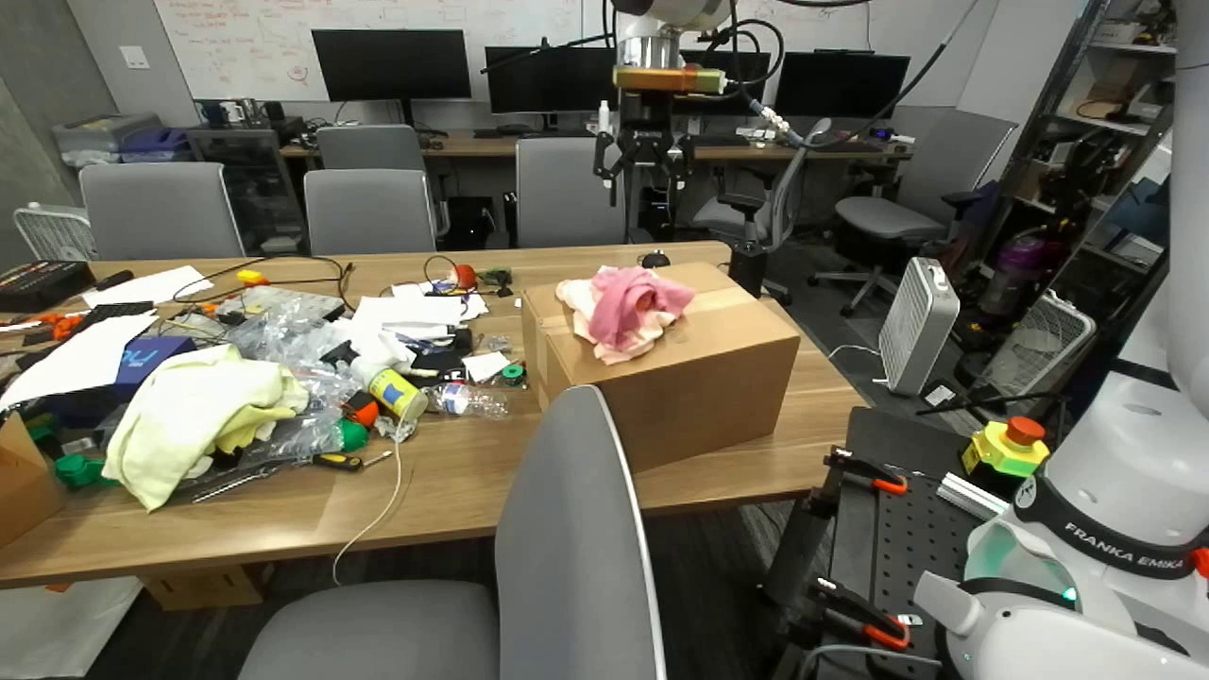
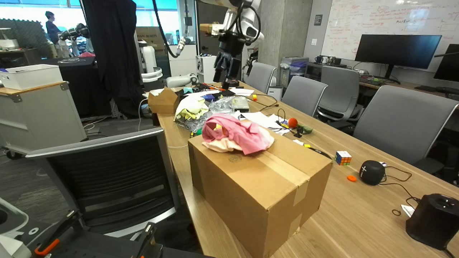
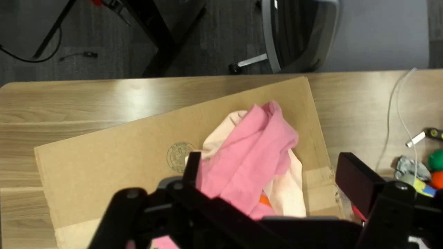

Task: Remove the two t-shirts from the backrest of the grey chair and place them on top of the brown box

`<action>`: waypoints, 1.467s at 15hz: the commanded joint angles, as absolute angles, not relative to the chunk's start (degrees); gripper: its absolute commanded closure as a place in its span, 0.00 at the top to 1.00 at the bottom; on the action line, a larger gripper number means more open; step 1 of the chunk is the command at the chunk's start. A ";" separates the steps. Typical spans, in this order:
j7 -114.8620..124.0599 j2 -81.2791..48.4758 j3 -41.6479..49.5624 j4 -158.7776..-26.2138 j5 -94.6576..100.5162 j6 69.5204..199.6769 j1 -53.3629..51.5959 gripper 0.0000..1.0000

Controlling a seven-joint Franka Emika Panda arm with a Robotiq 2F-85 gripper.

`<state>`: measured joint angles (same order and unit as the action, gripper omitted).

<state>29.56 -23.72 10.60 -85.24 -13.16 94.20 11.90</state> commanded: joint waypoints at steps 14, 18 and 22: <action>7.62 1.89 8.28 -129.73 2.01 121.63 6.36 1.00; -0.98 1.49 8.46 -130.81 -0.78 116.40 7.27 1.00; 0.17 0.08 8.25 -130.47 0.72 116.48 7.30 1.00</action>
<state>0.17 0.10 8.53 -130.56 0.72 116.58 7.00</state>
